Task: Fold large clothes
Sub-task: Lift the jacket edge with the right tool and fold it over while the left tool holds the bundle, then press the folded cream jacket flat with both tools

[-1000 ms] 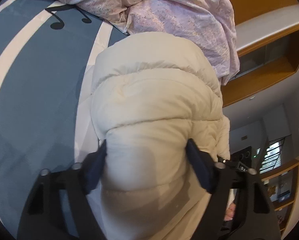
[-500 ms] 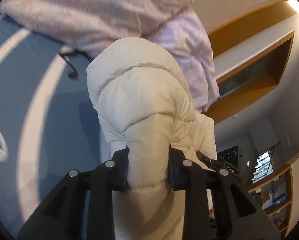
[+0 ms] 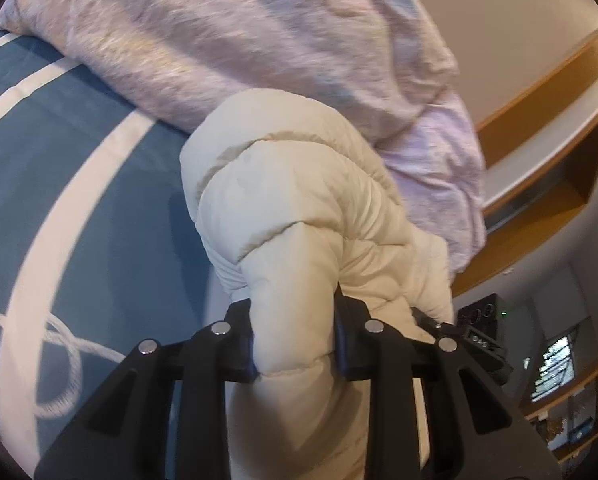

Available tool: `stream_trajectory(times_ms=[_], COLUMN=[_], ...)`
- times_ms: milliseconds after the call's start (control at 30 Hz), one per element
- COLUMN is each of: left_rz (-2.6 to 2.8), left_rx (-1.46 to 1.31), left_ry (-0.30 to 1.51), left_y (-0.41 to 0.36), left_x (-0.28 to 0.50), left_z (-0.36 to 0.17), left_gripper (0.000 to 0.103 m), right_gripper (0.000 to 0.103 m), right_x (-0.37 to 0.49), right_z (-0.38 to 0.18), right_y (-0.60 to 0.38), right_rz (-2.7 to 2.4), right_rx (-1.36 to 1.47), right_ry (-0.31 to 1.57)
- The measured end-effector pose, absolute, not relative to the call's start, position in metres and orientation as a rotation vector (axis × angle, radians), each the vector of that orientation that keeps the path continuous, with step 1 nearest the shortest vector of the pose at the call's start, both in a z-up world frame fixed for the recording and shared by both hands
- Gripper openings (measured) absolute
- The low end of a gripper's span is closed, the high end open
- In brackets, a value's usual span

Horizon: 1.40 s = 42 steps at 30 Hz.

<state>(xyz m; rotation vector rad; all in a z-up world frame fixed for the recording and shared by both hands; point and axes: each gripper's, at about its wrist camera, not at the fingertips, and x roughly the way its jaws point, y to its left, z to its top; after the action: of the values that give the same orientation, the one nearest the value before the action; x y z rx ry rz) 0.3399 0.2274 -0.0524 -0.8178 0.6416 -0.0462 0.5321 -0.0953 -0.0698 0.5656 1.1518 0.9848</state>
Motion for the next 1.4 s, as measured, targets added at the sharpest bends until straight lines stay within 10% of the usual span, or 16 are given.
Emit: stream_trajectory(times_ms=[300,567,1400], left_rz=[0.138,0.310,0.312], left_rx=[-0.611,-0.352,-0.135], left_ry=[0.658,0.563,0.703], left_y=[0.220,0.197,0.142], left_x=[0.334,0.310,0.366], left_z=[-0.044,-0.001,-0.048], left_gripper=[0.052,0.074,0.083], right_gripper=[0.061,0.062,0.061], right_x=[0.518,0.480,0.480], right_z=[-0.041,0.024,-0.027], right_y=[-0.105,-0.124,-0.039], right_rz=[0.803,0.694,0.629], right_rx=[0.350,0.211,-0.066], right_ry=[1.065,0.821,0.822])
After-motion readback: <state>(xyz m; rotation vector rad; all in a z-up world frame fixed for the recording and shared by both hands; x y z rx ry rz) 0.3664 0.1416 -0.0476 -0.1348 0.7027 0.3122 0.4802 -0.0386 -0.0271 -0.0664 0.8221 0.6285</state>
